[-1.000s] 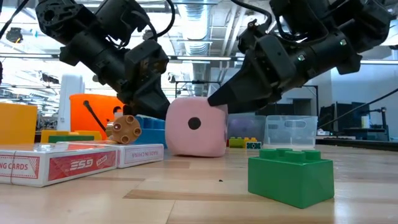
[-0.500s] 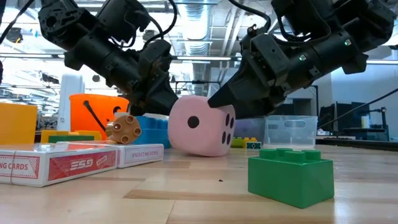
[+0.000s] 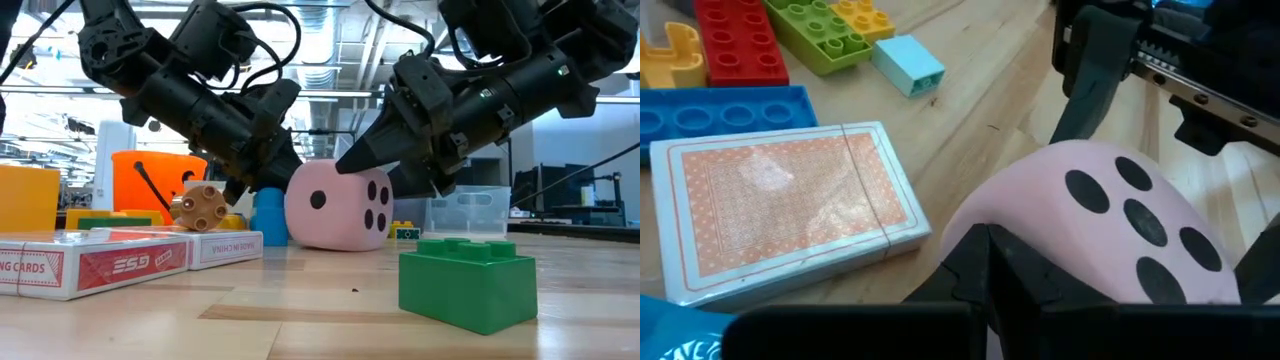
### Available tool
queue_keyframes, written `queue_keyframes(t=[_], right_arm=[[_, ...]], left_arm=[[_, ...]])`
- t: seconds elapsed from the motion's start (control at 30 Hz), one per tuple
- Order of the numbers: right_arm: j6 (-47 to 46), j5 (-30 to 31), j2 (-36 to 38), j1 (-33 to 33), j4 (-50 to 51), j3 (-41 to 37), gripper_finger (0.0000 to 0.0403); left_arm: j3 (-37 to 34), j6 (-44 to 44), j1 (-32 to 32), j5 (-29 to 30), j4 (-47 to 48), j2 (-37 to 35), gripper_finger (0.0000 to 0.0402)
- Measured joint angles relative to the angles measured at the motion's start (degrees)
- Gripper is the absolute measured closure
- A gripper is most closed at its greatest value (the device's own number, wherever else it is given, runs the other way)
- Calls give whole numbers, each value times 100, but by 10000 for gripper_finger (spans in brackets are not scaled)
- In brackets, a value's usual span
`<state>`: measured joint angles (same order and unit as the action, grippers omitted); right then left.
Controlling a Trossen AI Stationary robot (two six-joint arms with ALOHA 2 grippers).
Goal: Pick & Place Toys
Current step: Put the pink dice into the black bin
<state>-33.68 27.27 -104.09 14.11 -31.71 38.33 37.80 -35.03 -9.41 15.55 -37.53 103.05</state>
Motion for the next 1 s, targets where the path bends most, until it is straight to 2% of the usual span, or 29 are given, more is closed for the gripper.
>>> queue_keyframes(t=[0.23,0.4,0.53,0.63,0.77,0.9,1.0], right_arm=[[-62,45,-8,0,61,9,77],[180,176,-43,80,-469,-13,105],[374,310,8,85,-880,-35,106],[418,327,192,-3,-892,-28,106],[753,450,749,-140,-908,-15,106],[1498,1129,1505,-377,-808,-15,106],[1906,1588,2127,-714,-329,-13,106]], left_arm=[[2,17,2,69,291,-139,401],[-8,177,159,-100,1105,-611,401],[-20,538,294,-158,1836,-1524,401],[-15,978,383,-116,2193,-2469,401],[-20,1657,444,-32,2384,-3728,401],[-33,2207,427,109,2558,-4771,401],[-241,2353,384,203,2571,-5308,401]])
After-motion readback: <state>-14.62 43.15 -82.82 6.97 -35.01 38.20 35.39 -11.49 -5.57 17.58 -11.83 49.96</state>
